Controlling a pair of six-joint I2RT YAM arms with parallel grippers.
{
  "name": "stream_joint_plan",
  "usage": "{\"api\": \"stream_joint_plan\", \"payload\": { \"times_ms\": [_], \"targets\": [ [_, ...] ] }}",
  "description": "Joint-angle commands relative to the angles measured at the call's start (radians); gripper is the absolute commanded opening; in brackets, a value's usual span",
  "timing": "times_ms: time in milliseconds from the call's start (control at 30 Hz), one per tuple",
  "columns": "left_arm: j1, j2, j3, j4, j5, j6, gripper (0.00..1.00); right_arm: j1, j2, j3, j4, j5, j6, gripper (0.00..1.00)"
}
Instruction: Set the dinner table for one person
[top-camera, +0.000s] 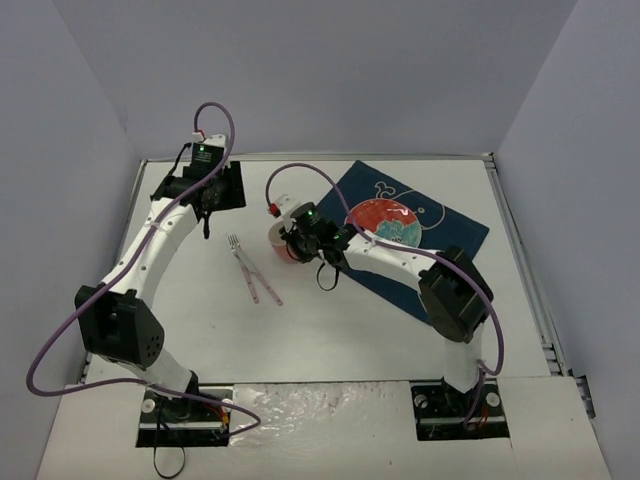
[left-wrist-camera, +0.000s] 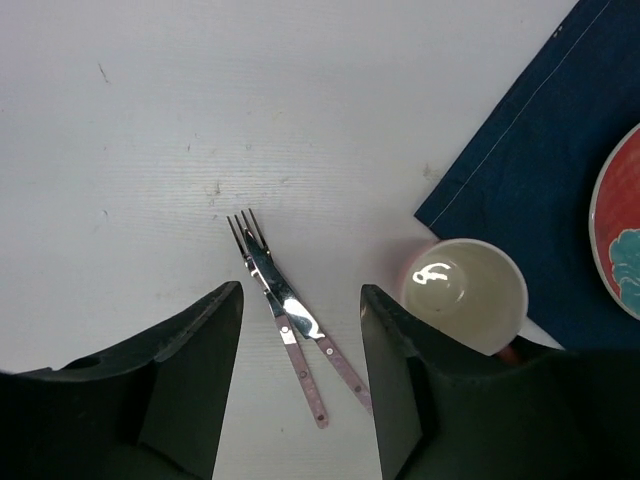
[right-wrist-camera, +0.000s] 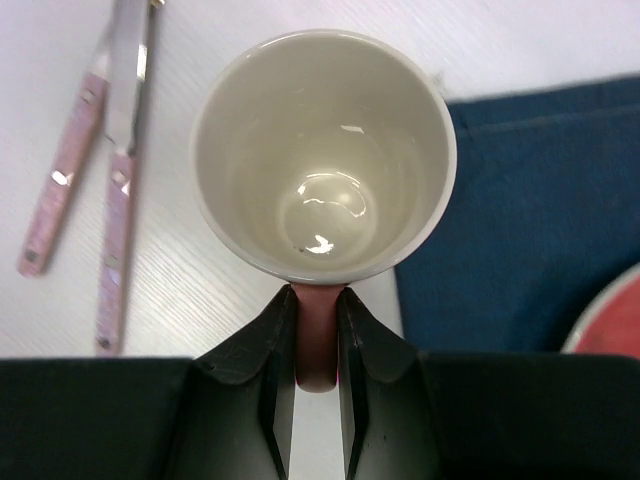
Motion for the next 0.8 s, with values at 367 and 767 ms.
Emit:
{"api": "stream_joint_plan", "payload": {
  "times_ms": [367, 767],
  "targets": [
    [0.056, -0.074, -0.030, 0.111, 0.013, 0.011, 0.52, -0.462, -0.659, -0.450, 0.304, -0.059, -0.048, 0.00],
    [0.058, -0.037, -0.044, 0.121, 0.040, 0.015, 0.52, -0.934, -0.733, -0.668, 0.551, -0.152, -0.066, 0.00]
  ]
}}
